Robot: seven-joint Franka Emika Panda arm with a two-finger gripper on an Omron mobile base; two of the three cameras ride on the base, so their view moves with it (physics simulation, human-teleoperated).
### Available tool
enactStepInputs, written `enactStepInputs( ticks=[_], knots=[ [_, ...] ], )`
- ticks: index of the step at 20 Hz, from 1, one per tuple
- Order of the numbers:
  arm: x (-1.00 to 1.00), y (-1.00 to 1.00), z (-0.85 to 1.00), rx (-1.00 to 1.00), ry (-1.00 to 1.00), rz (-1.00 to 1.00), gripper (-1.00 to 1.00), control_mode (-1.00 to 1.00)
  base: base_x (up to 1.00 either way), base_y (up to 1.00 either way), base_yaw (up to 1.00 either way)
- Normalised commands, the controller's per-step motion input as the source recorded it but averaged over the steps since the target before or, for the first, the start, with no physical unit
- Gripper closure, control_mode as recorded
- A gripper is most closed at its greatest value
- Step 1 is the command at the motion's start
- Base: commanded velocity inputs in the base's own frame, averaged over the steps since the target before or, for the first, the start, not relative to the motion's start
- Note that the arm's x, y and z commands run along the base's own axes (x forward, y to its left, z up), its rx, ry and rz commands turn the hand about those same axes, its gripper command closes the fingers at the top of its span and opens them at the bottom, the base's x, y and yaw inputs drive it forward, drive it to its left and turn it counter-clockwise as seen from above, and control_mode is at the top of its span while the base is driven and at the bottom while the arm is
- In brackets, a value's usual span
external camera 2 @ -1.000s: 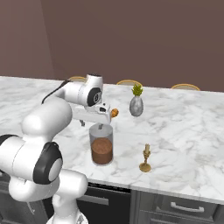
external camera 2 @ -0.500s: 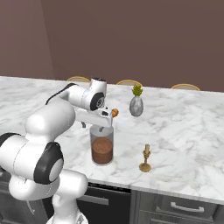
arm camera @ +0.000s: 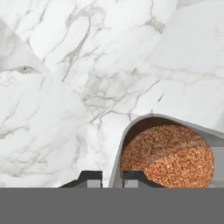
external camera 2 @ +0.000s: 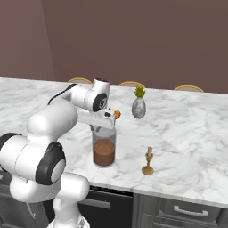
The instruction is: Pick the jar and candle from the dining table and place them in the open cabinet. Close the cabinet after placing the objects.
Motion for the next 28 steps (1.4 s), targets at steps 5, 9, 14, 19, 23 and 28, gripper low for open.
enactStepInputs(
  ticks=[5, 9, 14, 19, 23, 28],
  knots=[
    [0.00, 0.00, 0.00, 0.00, -0.01, 0.00, 1.00, -1.00, 0.00, 0.00, 0.00],
    [0.00, 0.00, 0.00, 0.00, -0.01, 0.00, 1.00, -1.00, 0.00, 0.00, 0.00],
    [0.00, 0.02, 0.06, -0.02, -0.06, 0.00, 1.00, -1.00, 0.00, 0.00, 0.00],
    [0.00, 0.13, 0.38, -0.09, -0.05, 0.00, 1.00, -1.00, 0.00, 0.00, 0.00],
    [0.00, 0.21, 0.56, -0.13, 0.00, 0.00, 1.00, -1.00, 0.00, 0.00, 0.00],
    [-0.03, 0.15, 0.50, -0.13, 0.00, 0.04, 1.00, -1.00, 0.00, 0.00, 0.00]
  ],
)
